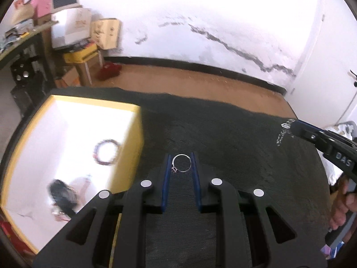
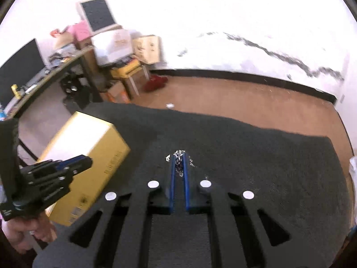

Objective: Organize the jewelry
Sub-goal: 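Carry the ring with the left gripper while the right gripper carries the chain into the box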

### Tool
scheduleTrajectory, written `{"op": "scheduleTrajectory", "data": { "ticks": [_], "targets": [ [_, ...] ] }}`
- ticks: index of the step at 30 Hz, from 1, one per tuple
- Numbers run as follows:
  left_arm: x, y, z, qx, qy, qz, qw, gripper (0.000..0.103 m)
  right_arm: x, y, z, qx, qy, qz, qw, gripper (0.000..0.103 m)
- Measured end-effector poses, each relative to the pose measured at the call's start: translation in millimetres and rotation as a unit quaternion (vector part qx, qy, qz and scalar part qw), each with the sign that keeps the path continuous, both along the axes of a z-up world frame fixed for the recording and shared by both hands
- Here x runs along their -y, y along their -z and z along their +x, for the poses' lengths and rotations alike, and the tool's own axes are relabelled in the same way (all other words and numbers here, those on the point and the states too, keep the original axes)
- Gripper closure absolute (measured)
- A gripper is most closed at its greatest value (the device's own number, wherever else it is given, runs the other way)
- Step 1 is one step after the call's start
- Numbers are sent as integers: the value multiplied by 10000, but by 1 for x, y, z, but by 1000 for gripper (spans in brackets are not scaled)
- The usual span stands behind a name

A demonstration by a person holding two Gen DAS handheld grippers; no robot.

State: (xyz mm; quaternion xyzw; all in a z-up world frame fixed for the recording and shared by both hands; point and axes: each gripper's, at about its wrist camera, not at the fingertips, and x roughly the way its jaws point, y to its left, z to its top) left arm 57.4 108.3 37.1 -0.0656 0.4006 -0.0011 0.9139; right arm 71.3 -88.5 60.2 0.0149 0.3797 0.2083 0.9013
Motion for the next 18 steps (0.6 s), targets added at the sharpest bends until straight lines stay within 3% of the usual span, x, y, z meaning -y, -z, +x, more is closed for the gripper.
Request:
{"op": "scheduleTrajectory", "data": {
  "ticks": [7,9,18],
  "targets": [
    [-72,-15,-26,114,-630,168,9978,85,-80,-44,-21,347,-667,137,9971,96],
    [-92,-11,-32,72,-827,323,9960,85,-108,-51,-26,385,-881,148,9953,96],
    [-168,24,-53,-380,-1335,335,9897,85,-213,-57,-42,359,-1673,117,9852,96]
  ]
}}
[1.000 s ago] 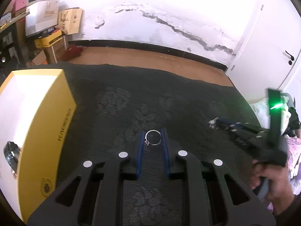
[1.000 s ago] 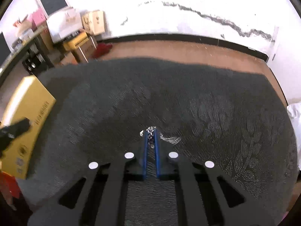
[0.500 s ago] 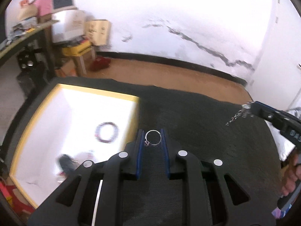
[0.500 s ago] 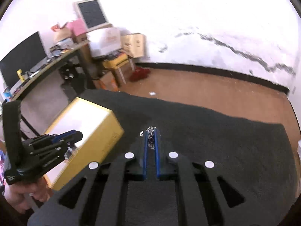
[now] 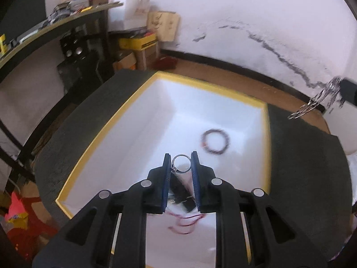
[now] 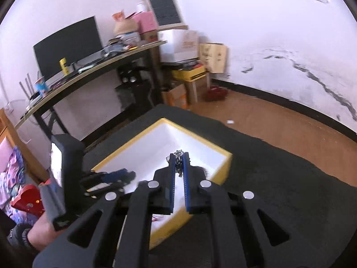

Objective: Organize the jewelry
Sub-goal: 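Carry the ring with the left gripper while the right gripper carries the chain into the box, then open the left gripper to drop the ring while the right gripper releases the chain in the box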

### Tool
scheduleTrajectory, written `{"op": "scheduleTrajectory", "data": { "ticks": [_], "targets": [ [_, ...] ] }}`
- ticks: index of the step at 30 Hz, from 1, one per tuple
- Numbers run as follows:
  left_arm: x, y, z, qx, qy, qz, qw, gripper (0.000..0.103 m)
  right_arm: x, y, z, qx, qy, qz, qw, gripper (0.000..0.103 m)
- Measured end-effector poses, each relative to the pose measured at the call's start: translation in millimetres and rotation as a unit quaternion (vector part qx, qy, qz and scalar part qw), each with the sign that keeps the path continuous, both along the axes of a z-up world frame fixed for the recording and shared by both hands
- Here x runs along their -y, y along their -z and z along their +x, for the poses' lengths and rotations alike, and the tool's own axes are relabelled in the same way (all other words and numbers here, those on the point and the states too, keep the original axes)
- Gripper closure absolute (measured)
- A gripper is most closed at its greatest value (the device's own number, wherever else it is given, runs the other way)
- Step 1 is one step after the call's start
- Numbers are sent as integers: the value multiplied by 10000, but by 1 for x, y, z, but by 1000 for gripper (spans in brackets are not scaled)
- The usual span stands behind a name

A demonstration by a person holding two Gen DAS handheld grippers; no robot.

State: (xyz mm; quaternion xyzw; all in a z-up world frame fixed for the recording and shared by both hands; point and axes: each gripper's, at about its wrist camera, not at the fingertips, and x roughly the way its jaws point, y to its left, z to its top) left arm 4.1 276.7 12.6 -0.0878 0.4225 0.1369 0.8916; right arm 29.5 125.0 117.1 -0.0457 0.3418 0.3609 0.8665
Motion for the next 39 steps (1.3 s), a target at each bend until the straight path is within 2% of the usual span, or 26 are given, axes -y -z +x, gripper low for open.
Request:
{"op": "scheduleTrajectory", "data": {
  "ticks": [9,14,22,23,25,26,30,39],
  "targets": [
    [-41,41,-7,-544,-161,-153,9983,85,-59,43,4,-252,-364,-346,9984,96],
    [-46,51,-8,-681,-197,-184,9973,85,-62,68,5,-403,-347,-523,9972,96],
    [-43,53,-5,-702,-159,-241,9971,84,-63,76,8,-467,-292,-562,9969,96],
    [-43,53,-5,-690,-196,-270,9971,81,-62,76,8,-475,-297,-561,9968,96],
    [-44,52,-6,-668,-195,-311,9971,50,-62,76,8,-477,-311,-568,9968,96],
    [-43,50,-7,-616,-205,-289,9975,26,-63,76,8,-487,-322,-568,9967,96],
    [-42,41,-9,-465,-241,-271,9983,18,-65,80,9,-508,-319,-613,9963,96],
    [-52,25,-14,-222,-488,-483,9974,18,-75,95,23,-705,-263,-784,9941,96]
  ]
}}
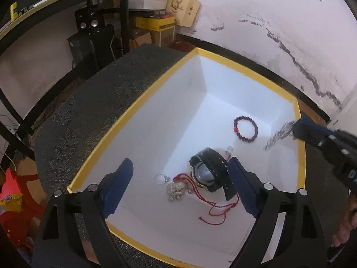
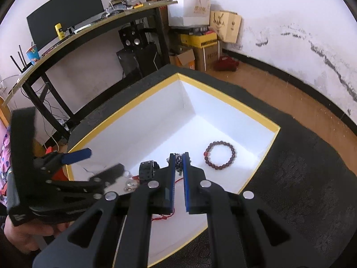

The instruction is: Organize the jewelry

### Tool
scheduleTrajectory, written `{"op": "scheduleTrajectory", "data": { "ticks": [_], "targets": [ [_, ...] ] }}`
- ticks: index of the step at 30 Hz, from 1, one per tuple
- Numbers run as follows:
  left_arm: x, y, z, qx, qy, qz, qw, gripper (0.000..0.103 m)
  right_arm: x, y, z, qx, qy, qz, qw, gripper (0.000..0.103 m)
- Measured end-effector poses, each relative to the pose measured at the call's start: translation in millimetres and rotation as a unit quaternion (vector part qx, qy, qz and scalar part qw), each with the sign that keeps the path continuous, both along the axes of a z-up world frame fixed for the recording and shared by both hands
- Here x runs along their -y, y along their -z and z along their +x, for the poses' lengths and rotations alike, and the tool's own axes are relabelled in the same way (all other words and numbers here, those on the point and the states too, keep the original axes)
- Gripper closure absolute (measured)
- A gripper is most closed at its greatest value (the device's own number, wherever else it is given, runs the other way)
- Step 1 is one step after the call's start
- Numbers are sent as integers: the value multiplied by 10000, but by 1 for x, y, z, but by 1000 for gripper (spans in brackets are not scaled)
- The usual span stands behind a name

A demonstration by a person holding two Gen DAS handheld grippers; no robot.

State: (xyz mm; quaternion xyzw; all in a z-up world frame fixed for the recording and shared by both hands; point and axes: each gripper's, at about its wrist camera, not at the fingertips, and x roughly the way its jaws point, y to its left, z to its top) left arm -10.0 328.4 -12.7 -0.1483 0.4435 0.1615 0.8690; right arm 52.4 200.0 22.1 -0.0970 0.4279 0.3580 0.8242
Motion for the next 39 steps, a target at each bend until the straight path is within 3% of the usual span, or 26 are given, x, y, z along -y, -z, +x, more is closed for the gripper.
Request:
{"op": "scheduleTrajectory", "data": {
  "ticks": [15,16,17,18,21,23,25,26,32,35,39],
  "targets": [
    [-5,-6,1,132,-205,-119,9996,18,-19,29,16,-84,34,-611,9981,94],
    [-6,-7,1,139,-210,-132,9996,18,-19,29,17,-44,51,-648,9979,81],
    [-6,-7,1,146,-223,-133,9996,18,-17,28,16,3,63,-648,9979,51],
    [-7,-8,0,165,-251,-129,9995,18,-15,26,16,28,62,-578,9983,40],
    [-5,-11,1,197,-281,-153,9993,16,-8,16,11,179,70,-544,9983,33],
    [-1,-12,3,219,-275,-171,9992,15,3,8,8,275,140,-477,9984,15],
    [6,-16,6,305,-247,-215,9990,12,15,0,5,335,226,-451,9982,11],
    [12,-18,7,344,-206,-223,9989,10,28,-5,2,372,336,-438,9978,6],
    [74,-23,24,388,425,-310,9979,8,136,-27,-13,489,1443,-382,9876,6],
    [120,-25,29,419,965,-358,9938,8,200,-28,-18,476,2151,-302,9750,6],
    [187,-24,35,419,1536,-318,9867,8,289,-17,-30,491,3061,-525,9493,6]
  ]
}}
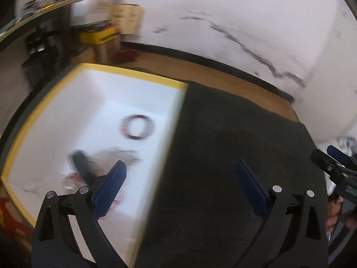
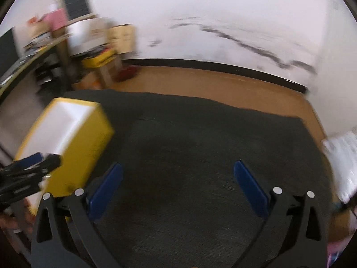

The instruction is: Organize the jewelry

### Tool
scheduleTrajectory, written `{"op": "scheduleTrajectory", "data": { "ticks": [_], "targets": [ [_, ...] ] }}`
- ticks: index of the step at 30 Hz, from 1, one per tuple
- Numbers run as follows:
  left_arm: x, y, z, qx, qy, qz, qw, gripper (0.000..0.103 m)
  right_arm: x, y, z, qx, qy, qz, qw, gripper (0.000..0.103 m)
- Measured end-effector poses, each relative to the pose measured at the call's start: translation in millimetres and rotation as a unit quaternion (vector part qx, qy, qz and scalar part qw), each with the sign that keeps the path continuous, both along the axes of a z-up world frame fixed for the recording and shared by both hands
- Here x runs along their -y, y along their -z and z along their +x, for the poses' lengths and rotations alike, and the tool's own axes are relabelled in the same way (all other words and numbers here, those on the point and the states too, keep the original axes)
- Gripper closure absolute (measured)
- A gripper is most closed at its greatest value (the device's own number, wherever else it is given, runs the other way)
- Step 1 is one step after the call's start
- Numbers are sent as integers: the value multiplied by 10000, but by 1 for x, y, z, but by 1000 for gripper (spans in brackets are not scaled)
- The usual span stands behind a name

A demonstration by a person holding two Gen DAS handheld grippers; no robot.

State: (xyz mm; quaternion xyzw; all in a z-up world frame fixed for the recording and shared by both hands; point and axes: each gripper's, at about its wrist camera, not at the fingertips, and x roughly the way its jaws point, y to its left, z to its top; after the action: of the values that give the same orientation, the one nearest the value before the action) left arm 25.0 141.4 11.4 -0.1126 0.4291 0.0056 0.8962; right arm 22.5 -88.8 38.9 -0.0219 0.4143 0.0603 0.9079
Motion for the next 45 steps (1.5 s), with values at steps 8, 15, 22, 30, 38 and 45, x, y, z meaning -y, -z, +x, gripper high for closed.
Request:
{"op": "scheduleTrajectory", "data": {
  "ticks": [8,15,22,30,38,45],
  "targets": [
    [103,7,7,-22,736,197,9971,8,100,34,-29,-221,1061,43,9941,6],
    [126,25,6,-192,810,348,9959,8,109,36,-31,-218,1106,210,9934,6],
    [127,31,23,-302,776,417,9957,8,106,37,-26,-204,999,131,9947,6],
    [131,34,26,-370,874,376,9948,8,105,44,-22,-293,944,67,9951,6],
    [126,36,26,-352,799,474,9951,8,102,49,-21,-338,865,29,9957,6],
    [121,36,25,-315,779,536,9950,8,96,51,-17,-345,795,49,9962,6]
  ]
}}
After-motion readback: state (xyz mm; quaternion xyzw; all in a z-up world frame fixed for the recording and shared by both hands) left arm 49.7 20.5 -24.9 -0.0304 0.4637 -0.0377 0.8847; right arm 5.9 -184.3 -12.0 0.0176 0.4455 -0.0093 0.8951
